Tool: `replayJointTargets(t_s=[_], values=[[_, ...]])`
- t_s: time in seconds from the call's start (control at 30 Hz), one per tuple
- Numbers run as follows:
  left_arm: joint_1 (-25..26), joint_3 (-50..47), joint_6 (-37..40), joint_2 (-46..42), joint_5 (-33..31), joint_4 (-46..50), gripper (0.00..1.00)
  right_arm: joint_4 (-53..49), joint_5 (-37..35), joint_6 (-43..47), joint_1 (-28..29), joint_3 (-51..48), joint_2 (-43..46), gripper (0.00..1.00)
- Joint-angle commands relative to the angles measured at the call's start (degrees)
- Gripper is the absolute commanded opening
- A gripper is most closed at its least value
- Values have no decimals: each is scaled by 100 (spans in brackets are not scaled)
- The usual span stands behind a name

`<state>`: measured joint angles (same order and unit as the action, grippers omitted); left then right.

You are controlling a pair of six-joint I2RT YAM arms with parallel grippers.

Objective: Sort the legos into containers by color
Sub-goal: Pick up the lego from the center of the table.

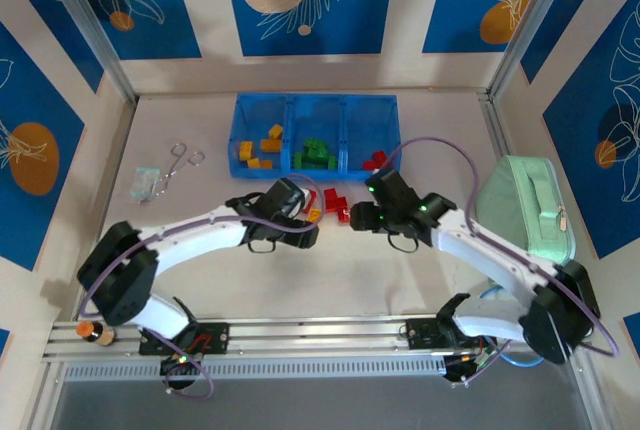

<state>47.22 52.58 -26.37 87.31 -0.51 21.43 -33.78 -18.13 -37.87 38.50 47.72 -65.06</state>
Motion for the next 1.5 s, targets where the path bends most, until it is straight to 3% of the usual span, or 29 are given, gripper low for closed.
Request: replayJointTargets(t_s=[0.0,0.27,0.57,0.67,0.73,0.97,1.3,1.47], values=[[44,340,-13,412,-98,-70,73,191,-78,-337,-146,-340,579,60],[59,886,-26,1210,-166,14,69,319,228,-456,-482,-1045,1304,60],[138,1412,33,1794,-432,330,63,608,514,-485,-598,-1321,1303,60],[215,1592,88,1957,-581,528,59,612,572,-458,-624,-1323,1311,59],[300,1685,131,1991,-729,678,51,622,595,-458,-641,-1325,1311,59],[358,1581,142,1767,-920,768,31,683,661,-511,-651,-1368,1301,59],[339,1310,193,788,-919,781,32,690,703,-547,-655,-1380,1300,58],[-72,1257,357,234,-968,802,32,649,733,-550,-651,-1376,1311,58]])
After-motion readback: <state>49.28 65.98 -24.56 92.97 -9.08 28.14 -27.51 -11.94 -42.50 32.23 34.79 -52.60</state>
